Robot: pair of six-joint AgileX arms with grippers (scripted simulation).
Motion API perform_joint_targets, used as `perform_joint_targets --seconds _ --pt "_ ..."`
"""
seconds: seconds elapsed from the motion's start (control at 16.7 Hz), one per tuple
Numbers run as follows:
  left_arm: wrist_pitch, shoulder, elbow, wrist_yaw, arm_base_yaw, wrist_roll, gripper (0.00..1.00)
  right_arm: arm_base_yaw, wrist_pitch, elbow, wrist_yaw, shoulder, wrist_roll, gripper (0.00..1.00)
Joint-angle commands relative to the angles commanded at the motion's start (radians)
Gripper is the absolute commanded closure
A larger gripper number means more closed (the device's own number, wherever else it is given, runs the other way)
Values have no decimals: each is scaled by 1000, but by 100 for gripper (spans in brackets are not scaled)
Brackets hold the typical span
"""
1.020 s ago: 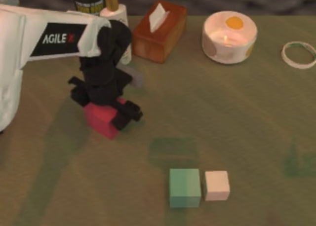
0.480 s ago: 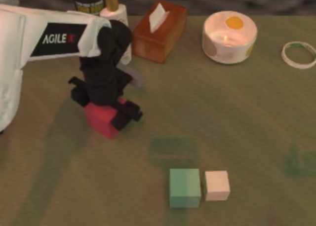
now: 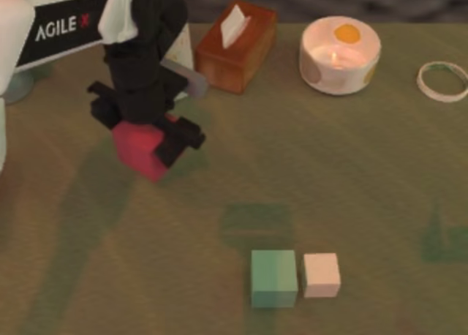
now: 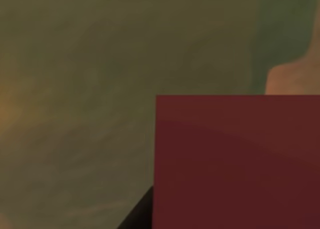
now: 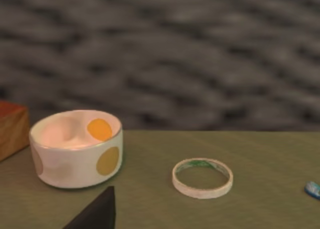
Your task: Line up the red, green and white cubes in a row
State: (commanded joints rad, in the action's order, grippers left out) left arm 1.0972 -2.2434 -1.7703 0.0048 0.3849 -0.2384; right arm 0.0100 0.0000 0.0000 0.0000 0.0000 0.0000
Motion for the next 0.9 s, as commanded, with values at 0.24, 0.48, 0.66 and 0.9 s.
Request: perform_joint_targets --seconds 0.24,0.48,0.66,0.9 --pt "13 10 -9 0 -2 0 100 0 0 0 0 0 0 0" --pt "6 24 15 -1 20 35 100 0 0 0 0 0 0 0" --pt "-9 80 85 -2 67 160 100 0 0 0 0 0 0 0" --pt "-36 197 241 -4 153 416 100 0 0 0 0 0 0 0"
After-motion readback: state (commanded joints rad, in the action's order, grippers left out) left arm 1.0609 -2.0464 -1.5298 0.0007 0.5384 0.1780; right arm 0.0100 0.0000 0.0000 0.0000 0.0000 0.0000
